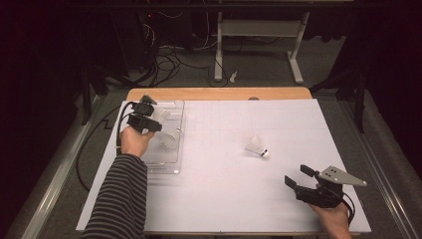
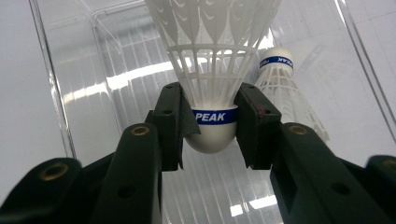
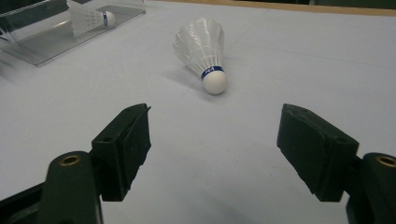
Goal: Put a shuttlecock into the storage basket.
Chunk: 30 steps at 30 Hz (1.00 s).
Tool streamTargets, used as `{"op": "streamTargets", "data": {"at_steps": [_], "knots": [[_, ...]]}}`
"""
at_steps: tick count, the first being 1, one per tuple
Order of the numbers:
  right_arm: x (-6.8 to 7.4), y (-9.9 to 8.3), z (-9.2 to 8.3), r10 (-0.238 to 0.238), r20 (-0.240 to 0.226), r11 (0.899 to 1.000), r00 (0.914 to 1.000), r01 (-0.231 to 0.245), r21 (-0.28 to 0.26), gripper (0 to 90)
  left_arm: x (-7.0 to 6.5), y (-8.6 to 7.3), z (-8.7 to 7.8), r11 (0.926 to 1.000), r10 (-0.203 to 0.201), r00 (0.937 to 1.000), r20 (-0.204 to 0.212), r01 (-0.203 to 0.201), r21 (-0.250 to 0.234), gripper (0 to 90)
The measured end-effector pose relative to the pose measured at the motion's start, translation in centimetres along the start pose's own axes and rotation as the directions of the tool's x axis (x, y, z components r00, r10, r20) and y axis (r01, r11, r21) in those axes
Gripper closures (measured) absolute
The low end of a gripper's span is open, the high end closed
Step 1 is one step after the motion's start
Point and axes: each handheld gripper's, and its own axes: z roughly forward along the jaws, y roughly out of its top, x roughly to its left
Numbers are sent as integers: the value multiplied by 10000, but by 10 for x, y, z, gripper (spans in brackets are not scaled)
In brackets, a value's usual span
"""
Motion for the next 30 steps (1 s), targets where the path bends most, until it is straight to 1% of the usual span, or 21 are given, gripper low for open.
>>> {"op": "streamTargets", "data": {"at_steps": [1, 4, 6, 7, 9, 10, 11, 12, 13, 17, 18, 20, 25, 26, 27, 28, 29, 30], "knots": [[0, 0, 0, -3, 2, 10000, 10000, 3, -5, 265, 0, 0, 2, 9998, -145, 9999, 13, 145, -113, 646], [0, 0, 0, -11, -3, 10000, 10000, 11, 6, 265, 1, 0, 3, 9997, -153, 9999, 78, 154, -172, 646], [0, 0, 0, 2, -8, 10000, 10000, -2, 0, 265, 3, 1, 4, 9996, -75, 9996, 264, 82, -257, 646], [0, 0, 0, 2, -8, 10000, 10000, -2, 0, 265, 3, 1, 4, 9996, -75, 9996, 264, 82, -257, 646], [0, 0, 0, 2, -8, 10000, 10000, -2, 3, 265, 4, 1, 4, 9998, 87, 9992, 399, -79, -198, 646], [0, 0, 0, 1, -10, 10000, 10000, -1, 3, 265, 4, 1, 4, 9998, 24, 9995, 306, -18, -189, 646], [0, 0, 0, 16, -8, 10000, 10000, -16, 12, 265, 4, 1, 4, 9998, -119, 9999, 90, 120, -139, 646], [0, 0, 0, 16, -8, 10000, 10000, -16, 12, 265, 4, 1, 4, 9998, -119, 9999, 90, 120, -139, 646], [0, 0, 0, 8, -11, 10000, 10000, -8, 9, 265, 4, 1, 4, 9999, -115, 9999, -41, 114, -78, 646], [0, 0, 0, 17, -5, 10000, 10000, -17, 4, 265, 5, 0, 5, 10000, -69, 9999, -127, 69, 28, 646], [0, 0, 0, -11, -1, 10000, 10000, 11, 7, 265, 6, 0, 5, 9998, 100, 9999, -134, -98, 156, 646], [0, 0, 0, -8, -3, 10000, 10000, 8, 2, 265, 5, 0, 6, 9998, 94, 9998, -177, -91, 163, 645], [0, 0, 0, -9, -10, 10000, 10000, 9, 6, 265, 6, -1, 7, 9995, 184, 9997, -154, -180, 267, 641], [-1, 0, 0, -38, -17, 10000, 10000, 38, 3, 265, 6, -1, 7, 9990, 256, 9996, -137, -250, 372, 631], [-1, 0, 0, -37, -16, 10000, 10000, 37, -3, 265, 5, -1, 8, 9993, 158, 9997, -163, -152, 349, 611], [-1, 0, 0, -36, -15, 10000, 10000, 36, -6, 265, 5, -1, 8, 9991, 209, 9996, -171, -202, 362, 587], [-1, 0, -1, -42, -17, 10000, 10000, 41, -9, 265, 2, -2, 11, 9998, -198, 9994, -276, 197, -32, 557], [-1, 0, -1, -38, -14, 10000, 10000, 38, -7, 265, 2, -3, 11, 9999, -172, 9996, -243, 172, -14, 537]]}}
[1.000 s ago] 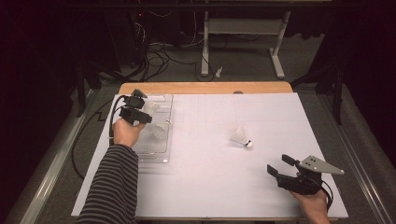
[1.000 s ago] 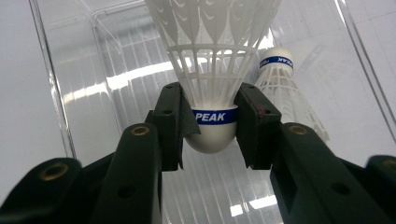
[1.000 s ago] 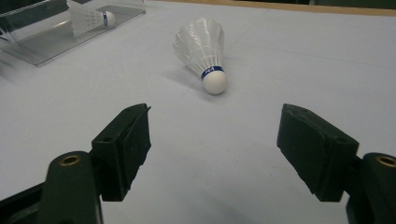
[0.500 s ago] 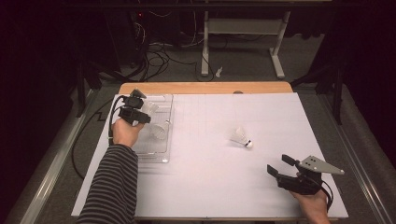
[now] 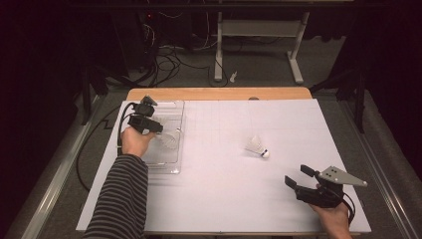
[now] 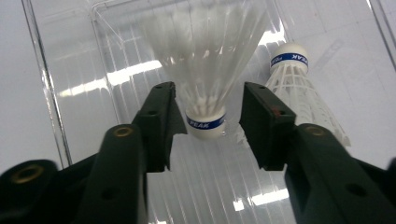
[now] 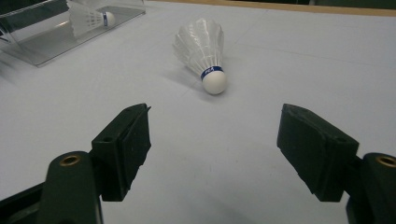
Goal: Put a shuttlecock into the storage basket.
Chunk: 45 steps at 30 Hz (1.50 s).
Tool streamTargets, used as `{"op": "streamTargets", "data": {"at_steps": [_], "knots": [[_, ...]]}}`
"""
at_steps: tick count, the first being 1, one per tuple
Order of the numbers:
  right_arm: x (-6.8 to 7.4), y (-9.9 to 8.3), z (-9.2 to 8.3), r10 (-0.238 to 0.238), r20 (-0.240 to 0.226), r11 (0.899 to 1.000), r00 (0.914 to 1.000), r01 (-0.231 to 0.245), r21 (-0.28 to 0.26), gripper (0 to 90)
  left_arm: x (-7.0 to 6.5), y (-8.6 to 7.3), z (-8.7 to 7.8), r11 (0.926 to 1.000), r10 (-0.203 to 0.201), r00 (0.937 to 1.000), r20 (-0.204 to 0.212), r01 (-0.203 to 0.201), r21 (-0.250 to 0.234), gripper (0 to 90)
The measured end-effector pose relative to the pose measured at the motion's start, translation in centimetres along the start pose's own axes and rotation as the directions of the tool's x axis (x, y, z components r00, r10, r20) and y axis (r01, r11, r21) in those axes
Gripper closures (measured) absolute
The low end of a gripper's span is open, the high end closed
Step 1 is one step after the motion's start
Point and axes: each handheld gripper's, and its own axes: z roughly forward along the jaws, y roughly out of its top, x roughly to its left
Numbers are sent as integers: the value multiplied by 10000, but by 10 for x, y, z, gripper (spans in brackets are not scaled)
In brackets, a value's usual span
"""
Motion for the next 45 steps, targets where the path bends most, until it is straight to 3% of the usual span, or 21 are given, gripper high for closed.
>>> {"op": "streamTargets", "data": {"at_steps": [7, 19, 34, 45], "knots": [[0, 0, 0, 2, 4, 10000, 10000, -2, -16, 265, -1, -1, -4, 10000, 70, 10000, -17, -71, -58, 472], [1, 0, 0, -8, 4, 10000, 10000, 8, -18, 265, 0, -3, -17, 9992, 70, 9998, 205, -62, -389, 469], [1, 0, 0, -14, -1, 10000, 10000, 14, -17, 265, -7, -9, -34, 9955, 369, 9981, 493, -324, -885, 400], [1, 0, 0, -11, 5, 10000, 10000, 11, -27, 265, -12, -15, -42, 9934, 547, 9954, 792, -463, -1045, 412]]}}
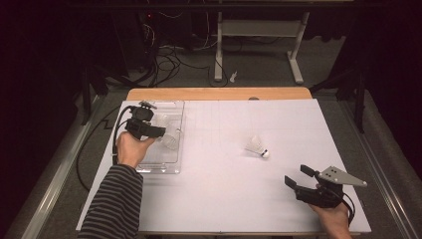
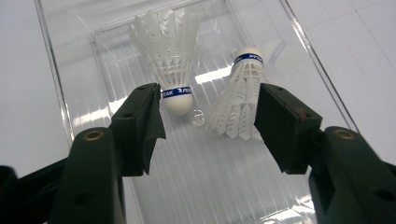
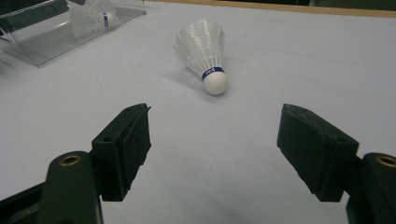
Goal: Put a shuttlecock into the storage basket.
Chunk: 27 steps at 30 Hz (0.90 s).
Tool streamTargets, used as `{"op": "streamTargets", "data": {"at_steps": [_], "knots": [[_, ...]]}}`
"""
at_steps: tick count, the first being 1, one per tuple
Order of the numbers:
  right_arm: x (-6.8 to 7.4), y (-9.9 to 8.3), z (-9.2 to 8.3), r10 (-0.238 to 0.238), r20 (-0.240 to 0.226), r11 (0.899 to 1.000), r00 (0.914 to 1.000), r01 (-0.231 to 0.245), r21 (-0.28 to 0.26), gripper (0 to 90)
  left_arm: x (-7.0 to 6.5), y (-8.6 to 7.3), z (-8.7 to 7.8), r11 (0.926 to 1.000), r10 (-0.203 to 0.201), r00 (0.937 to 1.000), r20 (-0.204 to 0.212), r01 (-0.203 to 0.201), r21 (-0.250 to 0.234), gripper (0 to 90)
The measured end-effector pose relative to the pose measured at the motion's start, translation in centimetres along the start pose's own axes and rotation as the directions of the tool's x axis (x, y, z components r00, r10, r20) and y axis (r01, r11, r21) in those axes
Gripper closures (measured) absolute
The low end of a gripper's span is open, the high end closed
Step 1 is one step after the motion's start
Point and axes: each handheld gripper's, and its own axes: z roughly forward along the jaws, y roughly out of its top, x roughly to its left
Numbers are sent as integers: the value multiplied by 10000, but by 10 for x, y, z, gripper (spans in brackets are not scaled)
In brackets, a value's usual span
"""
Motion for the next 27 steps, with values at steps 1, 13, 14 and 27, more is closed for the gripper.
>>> {"op": "streamTargets", "data": {"at_steps": [1, 13, 14, 27], "knots": [[0, 0, 0, 4, 1, 10000, 10000, -4, -1, 265, -1, -1, -1, 10000, 9, 10000, 52, -9, 4, 412], [0, 0, 0, 15, -2, 10000, 10000, -15, 0, 265, -2, -7, -5, 9999, 72, 9996, 269, -75, 79, 420], [0, 0, 0, 6, -13, 10000, 10000, -6, 7, 264, -2, -7, -5, 9999, 72, 9996, 269, -75, 79, 420], [0, 0, 0, 10, -15, 10000, 10000, -10, 7, 264, 0, -10, -11, 10000, -64, 9990, 442, 61, 63, 392]]}}
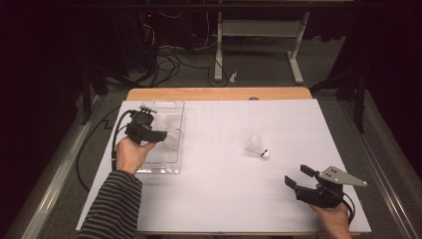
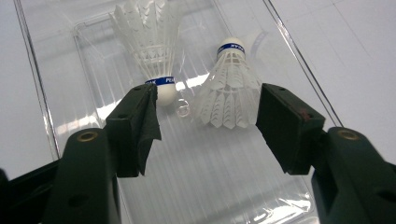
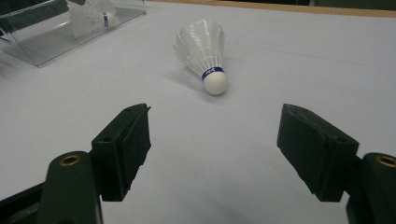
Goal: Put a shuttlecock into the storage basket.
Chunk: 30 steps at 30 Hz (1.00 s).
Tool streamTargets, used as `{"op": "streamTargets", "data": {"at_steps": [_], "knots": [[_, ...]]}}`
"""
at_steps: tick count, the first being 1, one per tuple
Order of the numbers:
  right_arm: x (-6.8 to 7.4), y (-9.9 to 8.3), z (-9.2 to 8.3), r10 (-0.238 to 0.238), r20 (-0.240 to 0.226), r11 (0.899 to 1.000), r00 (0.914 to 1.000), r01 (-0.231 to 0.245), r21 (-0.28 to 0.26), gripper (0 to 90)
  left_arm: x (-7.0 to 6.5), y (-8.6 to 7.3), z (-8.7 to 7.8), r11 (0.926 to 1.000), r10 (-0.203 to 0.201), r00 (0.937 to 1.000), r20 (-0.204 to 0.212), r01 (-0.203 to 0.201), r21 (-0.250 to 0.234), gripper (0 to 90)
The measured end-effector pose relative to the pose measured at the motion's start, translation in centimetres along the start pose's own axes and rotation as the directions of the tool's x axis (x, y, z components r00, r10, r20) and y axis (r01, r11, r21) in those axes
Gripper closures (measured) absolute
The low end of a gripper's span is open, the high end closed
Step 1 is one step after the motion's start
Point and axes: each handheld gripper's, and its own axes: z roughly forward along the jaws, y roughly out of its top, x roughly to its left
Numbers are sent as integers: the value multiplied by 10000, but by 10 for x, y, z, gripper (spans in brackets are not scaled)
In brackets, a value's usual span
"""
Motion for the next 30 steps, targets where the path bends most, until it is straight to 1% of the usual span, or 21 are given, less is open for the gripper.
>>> {"op": "streamTargets", "data": {"at_steps": [4, 7, 10, 12, 14, 23, 26, 30], "knots": [[0, 0, 0, -4, 5, 10000, 10000, 4, -11, 265, -2, -1, -4, 9999, -30, 9999, 136, 32, -154, 383], [0, 0, 0, 6, 12, 10000, 10000, -6, -19, 265, -3, -4, -7, 9998, 60, 9999, 156, -56, -214, 368], [0, 0, 0, 10, 2, 10000, 10000, -10, -29, 265, -3, -6, -10, 9997, 17, 9998, 211, -12, -259, 365], [0, 0, -1, 8, 23, 10000, 10000, -8, -34, 265, -2, -7, -14, 9994, -108, 9992, 386, 120, -316, 363], [0, 0, -1, 2, 24, 10000, 10000, -1, -38, 265, -1, -8, -17, 9993, -71, 9990, 444, 87, -371, 363], [0, 0, 0, 19, 31, 10000, 10000, -19, -38, 264, 0, -10, -26, 9980, -150, 9977, 658, 190, -610, 368], [0, 0, -1, 86, 42, 10000, 10000, -86, -47, 264, -2, -12, -29, 9973, -36, 9974, 724, 89, -725, 368], [0, 0, -1, 84, 42, 10000, 10000, -84, -49, 264, -4, -14, -32, 9969, 7, 9967, 809, 57, -785, 368]]}}
